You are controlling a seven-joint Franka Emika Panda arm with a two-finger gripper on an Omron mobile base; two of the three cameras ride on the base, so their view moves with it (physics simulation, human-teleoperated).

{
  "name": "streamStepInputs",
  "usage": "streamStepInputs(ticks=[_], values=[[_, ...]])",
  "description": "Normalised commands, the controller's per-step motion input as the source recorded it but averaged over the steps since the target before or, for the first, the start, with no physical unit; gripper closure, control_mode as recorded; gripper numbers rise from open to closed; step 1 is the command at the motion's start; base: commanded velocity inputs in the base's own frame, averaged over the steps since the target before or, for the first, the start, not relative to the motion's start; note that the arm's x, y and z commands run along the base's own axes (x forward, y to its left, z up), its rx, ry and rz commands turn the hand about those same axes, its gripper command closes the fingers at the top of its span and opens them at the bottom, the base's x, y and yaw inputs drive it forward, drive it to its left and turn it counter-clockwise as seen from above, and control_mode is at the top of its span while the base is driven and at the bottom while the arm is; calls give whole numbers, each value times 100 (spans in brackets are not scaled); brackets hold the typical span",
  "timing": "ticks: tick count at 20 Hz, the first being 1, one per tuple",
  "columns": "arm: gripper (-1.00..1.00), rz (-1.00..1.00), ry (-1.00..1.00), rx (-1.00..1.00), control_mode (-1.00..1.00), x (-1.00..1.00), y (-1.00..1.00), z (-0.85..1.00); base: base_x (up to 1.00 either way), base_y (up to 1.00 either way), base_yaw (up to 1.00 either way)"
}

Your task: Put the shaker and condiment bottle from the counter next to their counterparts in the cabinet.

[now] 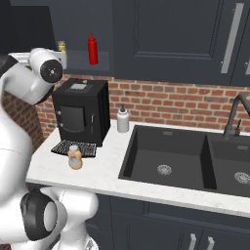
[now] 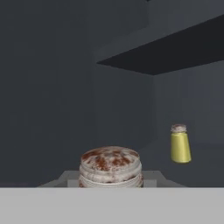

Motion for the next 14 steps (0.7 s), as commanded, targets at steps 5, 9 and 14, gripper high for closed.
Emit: streamStepInputs(ticks=[5, 9, 14], values=[[100, -4, -3, -2, -100, 33, 11, 0, 0, 0, 0], [100, -1, -1, -1, -100, 24, 0, 0, 0, 0, 0], [100, 0, 0, 0, -100, 12, 0, 0, 0, 0, 0]])
